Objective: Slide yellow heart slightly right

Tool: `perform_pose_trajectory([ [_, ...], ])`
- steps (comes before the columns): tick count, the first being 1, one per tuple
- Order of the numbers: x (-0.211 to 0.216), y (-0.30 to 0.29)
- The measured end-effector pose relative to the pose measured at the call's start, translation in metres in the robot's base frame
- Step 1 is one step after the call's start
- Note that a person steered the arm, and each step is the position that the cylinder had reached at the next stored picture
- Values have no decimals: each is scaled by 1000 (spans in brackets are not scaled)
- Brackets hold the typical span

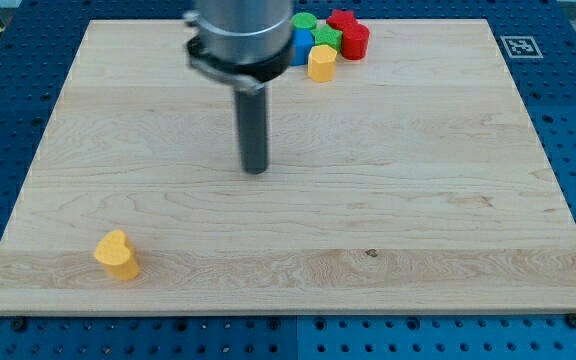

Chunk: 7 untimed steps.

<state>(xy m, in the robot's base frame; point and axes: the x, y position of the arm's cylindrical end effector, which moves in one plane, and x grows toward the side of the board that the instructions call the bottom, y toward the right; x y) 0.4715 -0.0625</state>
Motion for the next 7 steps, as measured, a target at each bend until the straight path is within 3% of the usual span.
perform_pose_trajectory([
  [3, 65, -158],
  [5, 118, -155],
  [7, 100, -126],
])
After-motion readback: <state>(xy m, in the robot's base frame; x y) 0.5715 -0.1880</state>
